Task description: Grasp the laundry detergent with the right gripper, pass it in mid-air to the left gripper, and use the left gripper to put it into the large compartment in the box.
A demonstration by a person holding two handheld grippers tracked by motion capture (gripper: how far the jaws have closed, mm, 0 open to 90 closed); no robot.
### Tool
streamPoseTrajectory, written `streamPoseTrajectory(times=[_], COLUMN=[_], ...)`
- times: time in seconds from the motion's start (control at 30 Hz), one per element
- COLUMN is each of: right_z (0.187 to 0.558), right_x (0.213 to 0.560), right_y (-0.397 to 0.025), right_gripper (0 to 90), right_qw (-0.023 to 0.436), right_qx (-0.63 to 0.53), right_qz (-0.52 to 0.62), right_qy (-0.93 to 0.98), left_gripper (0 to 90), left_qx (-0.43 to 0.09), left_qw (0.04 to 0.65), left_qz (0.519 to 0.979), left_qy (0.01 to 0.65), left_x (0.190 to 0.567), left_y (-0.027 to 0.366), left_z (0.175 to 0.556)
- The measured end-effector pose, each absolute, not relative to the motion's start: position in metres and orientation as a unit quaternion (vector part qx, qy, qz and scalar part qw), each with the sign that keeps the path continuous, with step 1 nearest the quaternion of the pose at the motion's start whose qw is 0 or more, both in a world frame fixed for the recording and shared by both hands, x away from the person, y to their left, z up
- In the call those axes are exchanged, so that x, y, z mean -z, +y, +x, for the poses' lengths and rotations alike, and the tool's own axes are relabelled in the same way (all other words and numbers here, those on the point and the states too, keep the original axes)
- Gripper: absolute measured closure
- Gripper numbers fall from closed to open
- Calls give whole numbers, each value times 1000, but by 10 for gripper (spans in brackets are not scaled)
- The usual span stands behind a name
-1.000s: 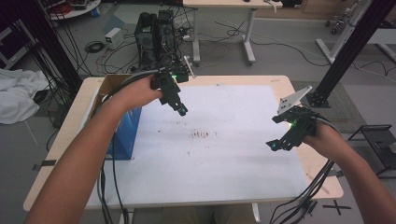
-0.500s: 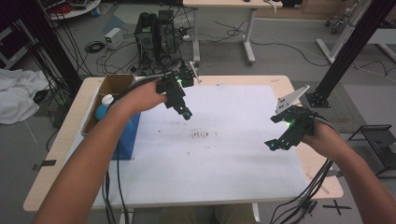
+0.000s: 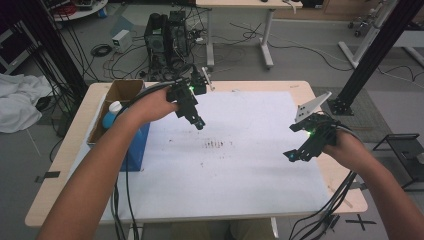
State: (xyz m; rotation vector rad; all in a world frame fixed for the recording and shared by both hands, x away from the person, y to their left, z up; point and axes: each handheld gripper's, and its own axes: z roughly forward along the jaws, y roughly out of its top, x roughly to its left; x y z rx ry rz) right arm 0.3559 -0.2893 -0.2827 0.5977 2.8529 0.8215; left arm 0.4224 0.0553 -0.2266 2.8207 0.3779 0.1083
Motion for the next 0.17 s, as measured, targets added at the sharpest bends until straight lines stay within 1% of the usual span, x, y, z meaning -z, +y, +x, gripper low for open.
streamPoseTrajectory(times=[0.17], right_z=[356], right_x=[283], right_y=[-290], right_gripper=[20], right_qw=[57], right_qx=[-273], right_qz=[198], right_qy=[940], left_gripper=[163], left_qx=[-41], left_qw=[152], left_qz=[979], left_qy=[133], left_x=[226], left_y=[56], left_z=[422])
